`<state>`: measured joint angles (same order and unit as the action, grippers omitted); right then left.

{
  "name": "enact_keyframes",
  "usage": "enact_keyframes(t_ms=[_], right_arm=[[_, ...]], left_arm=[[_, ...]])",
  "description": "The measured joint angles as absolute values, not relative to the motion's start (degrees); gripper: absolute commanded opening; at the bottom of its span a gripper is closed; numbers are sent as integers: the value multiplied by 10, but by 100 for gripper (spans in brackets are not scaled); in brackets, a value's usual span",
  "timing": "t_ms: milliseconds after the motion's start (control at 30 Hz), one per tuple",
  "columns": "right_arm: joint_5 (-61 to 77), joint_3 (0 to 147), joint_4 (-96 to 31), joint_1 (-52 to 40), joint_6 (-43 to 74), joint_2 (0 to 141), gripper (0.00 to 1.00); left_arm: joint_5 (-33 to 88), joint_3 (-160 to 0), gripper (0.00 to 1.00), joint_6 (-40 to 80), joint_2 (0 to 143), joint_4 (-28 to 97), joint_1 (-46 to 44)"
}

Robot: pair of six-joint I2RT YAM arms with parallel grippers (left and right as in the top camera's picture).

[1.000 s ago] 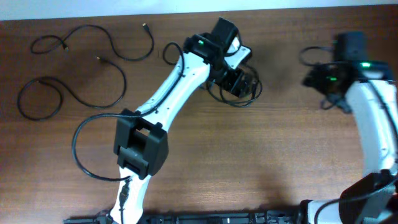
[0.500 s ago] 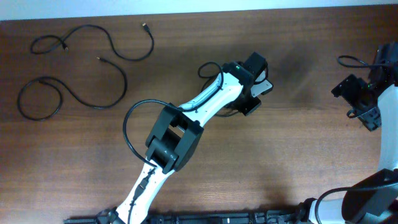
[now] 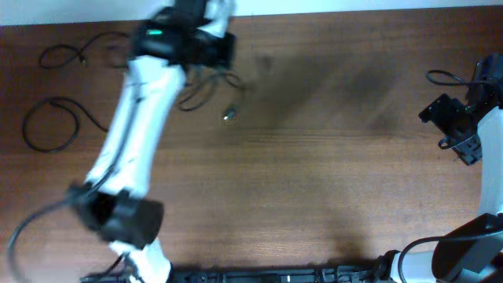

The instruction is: Untangle cables

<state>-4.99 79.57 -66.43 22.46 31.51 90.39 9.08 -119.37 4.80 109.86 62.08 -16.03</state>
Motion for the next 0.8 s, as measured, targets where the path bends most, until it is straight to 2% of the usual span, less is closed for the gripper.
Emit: enact_keyframes(t_ms=[67,133,233,300,333,400,567,800], right_arm=[[-50,796,-665,225,315,904,98],[-50,796,-665,225,315,904,98],[-50,796,-665,225,315,904,99],[-50,796,-665,225,314,904,99],[-50,796,-665,225,315,904,98],[-50,796,-665,225,314,904,98],[-50,796,-665,225,315,904,98],[-50,796,-665,225,315,904,98]], left_arm=[[85,-1196,0,53,1011,625,-95],[86,-1198,0,55,972,623,-60],[78,-1198,0,70,924,623,55],[74,-1198,0,75,884,623,97],[53,-1198,0,88,865,636,116],[-63,-1202,0,155,835,702,177],[-145,-1167,0,260,860,737,314],[-144,-1134,0,298,946,707,387]])
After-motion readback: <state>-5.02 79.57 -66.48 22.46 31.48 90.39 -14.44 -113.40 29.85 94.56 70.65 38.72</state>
